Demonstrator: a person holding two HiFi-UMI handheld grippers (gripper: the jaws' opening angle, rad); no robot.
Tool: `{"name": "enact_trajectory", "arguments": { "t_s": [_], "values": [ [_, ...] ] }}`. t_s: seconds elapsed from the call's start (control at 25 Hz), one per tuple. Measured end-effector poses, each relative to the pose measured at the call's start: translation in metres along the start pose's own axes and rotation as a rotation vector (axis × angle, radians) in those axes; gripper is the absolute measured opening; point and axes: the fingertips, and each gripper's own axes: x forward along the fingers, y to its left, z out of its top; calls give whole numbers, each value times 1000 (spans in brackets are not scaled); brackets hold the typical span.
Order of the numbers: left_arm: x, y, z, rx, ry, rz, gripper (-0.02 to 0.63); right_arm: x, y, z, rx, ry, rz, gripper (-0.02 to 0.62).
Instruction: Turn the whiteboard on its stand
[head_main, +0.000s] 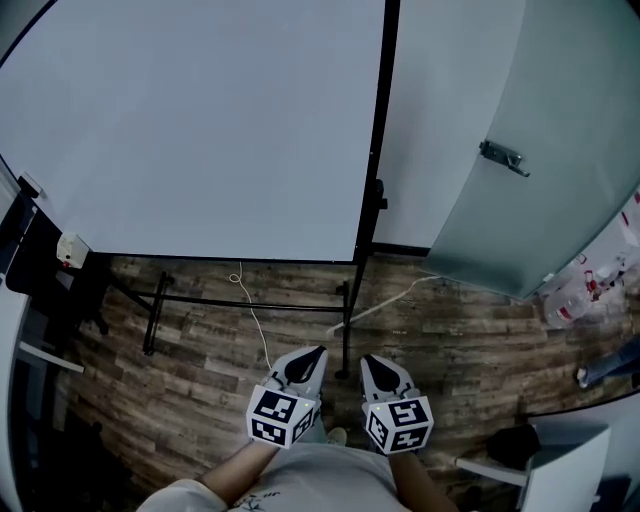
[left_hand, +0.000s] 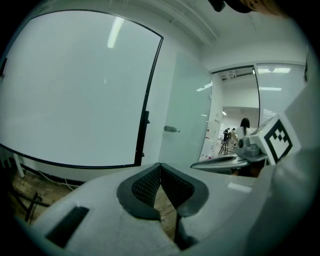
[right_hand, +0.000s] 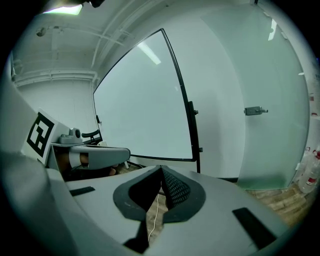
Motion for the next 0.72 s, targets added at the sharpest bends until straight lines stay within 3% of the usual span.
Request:
{"name": "enact_trajectory", "arguments": {
  "t_s": [0.44,0.72],
  "values": [
    [79,72,61,45,-22,-68,11,84,-47,70,18,-65,-94,6],
    [99,104,75,56,-16,-102,11,121,-48,92,20,-86,-124,8]
  ]
}}
